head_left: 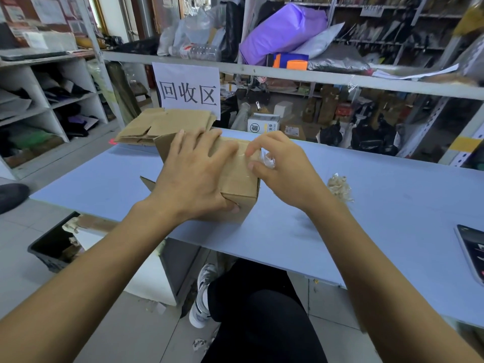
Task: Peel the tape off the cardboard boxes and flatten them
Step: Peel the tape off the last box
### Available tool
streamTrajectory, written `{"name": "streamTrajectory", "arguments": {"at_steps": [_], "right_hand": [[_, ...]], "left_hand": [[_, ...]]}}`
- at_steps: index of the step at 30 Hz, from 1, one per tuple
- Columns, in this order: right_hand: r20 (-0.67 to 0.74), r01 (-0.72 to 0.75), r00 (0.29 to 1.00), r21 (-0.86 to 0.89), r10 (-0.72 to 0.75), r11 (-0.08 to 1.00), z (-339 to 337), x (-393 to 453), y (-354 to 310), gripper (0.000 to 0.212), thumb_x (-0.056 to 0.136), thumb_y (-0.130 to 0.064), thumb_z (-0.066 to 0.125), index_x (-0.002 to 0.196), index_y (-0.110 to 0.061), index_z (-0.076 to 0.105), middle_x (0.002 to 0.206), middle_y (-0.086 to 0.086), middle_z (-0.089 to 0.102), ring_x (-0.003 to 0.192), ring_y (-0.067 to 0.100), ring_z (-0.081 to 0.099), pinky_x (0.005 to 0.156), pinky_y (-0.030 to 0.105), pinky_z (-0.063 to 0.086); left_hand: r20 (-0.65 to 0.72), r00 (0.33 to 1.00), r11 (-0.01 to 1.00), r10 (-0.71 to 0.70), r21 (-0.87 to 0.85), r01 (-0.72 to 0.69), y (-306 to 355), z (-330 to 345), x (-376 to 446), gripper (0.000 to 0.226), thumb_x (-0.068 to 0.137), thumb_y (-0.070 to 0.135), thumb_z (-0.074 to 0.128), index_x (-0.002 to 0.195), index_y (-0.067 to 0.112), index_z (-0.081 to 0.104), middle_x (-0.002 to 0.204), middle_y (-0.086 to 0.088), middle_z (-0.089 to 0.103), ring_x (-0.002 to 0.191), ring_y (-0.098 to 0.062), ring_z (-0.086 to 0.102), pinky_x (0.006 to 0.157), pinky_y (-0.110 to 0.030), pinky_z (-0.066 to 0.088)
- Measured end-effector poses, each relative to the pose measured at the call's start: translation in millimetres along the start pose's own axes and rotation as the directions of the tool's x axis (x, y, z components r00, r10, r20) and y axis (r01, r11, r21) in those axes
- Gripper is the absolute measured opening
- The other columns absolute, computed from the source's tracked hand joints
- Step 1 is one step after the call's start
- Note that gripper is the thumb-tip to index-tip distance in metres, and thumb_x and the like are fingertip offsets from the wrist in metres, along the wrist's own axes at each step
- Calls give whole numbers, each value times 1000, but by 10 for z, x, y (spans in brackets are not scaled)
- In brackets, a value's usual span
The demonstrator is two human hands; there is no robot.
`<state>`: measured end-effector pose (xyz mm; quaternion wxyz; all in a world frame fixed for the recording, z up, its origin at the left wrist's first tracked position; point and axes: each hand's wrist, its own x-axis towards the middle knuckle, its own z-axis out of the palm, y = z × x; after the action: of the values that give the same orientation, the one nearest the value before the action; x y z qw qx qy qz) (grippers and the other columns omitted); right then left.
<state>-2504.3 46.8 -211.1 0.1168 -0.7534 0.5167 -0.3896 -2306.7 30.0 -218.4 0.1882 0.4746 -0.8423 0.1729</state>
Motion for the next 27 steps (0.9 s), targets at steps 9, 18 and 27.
{"name": "streamTrajectory", "arguments": {"at_steps": [9, 18, 27], "right_hand": [[-112, -229, 938, 512, 328, 828, -16, -45, 126, 14, 96, -13, 63, 83, -15, 64, 95, -4, 67, 64, 13, 59, 45, 20, 40], [30, -502, 850, 348, 526, 792, -4, -186, 352, 74, 72, -76, 61, 132, -34, 51, 113, -3, 59, 77, 13, 55, 65, 29, 46], [-19, -355, 914, 444, 405, 823, -74, -346, 511, 59, 84, -22, 80, 138, -37, 60, 114, -5, 63, 62, -1, 55, 48, 18, 43]], "left_hand": [[7, 992, 929, -124, -352, 118, -226, -21, -26, 105, 38, 77, 64, 135, 44, 45, 139, -1, 44, 129, -30, 35, 110, -46, 28], [5, 989, 675, -146, -730, 103, -368, 55, -163, 127, 44, 56, 83, 146, 62, 7, 133, 11, 17, 138, -25, 27, 111, -41, 35], [351, 919, 475, -179, -787, 393, -500, 301, -300, 115, 45, 75, 85, 139, 40, 29, 134, 22, 46, 125, -2, 49, 93, -28, 50]]}}
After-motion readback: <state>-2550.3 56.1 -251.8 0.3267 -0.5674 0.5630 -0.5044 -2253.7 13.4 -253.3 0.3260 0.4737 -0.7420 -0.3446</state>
